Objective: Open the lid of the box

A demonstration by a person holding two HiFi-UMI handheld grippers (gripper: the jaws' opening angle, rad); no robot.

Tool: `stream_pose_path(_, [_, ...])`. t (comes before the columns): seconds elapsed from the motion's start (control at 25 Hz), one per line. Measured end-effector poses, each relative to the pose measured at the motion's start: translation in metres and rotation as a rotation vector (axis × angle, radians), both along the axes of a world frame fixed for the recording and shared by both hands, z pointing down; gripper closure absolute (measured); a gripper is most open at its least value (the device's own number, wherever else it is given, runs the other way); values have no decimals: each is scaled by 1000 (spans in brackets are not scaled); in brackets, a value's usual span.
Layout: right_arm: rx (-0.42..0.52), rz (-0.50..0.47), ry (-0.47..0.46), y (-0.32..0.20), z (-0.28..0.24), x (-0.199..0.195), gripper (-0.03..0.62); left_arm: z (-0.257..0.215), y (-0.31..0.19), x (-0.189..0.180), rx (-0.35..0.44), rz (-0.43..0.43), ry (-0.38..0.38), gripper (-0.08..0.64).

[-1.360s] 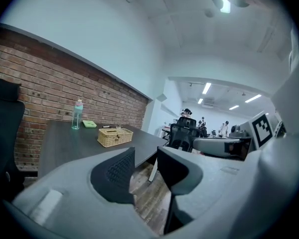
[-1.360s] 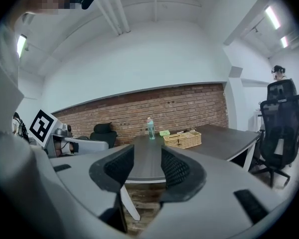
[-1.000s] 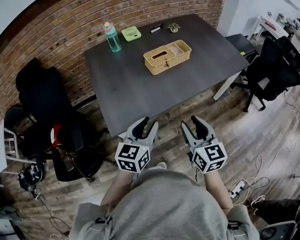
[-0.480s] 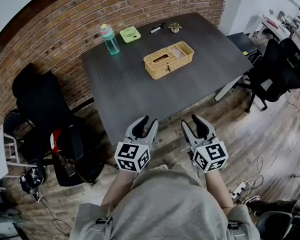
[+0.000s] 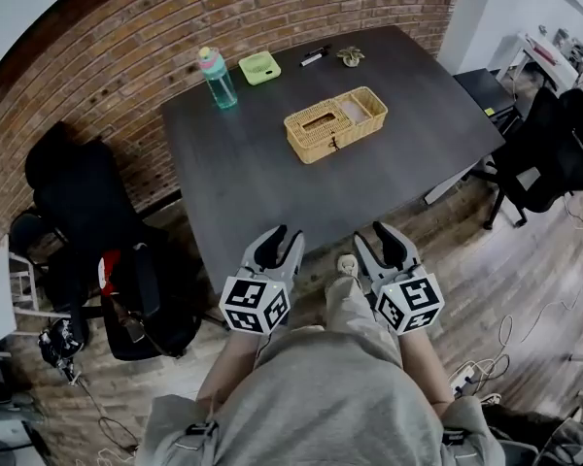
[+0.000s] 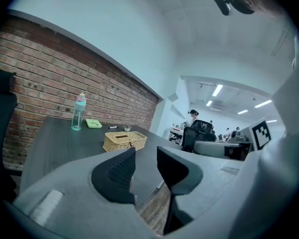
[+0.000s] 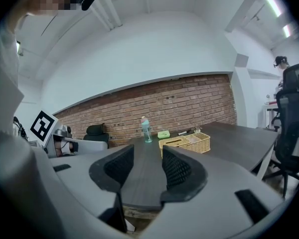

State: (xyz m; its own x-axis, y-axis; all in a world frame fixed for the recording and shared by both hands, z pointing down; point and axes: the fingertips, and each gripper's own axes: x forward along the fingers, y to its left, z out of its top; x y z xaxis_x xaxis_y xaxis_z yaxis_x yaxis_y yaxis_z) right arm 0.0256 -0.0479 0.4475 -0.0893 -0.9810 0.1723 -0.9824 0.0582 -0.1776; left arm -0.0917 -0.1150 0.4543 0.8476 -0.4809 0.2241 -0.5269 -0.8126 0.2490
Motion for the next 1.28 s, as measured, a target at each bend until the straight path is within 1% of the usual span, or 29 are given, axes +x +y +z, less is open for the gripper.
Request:
stream_pose_path(0.2, [7,-51,20,-38,-2,25,422,0,-32,19,9,-49,4,425])
stream_pose_path(0.68, [-2,-162,58,-127,-13,92,422,-21,-105,74,34,-173,19,425])
stream_pose_path(1.04, [-29,-263,85,-183,1,118,422,-18,-141,90,28,-277,6,425])
stream_pose_path(1.28, [-54,-315,115,-215,16,136,422,-13,-161,101,20,-334,1,425])
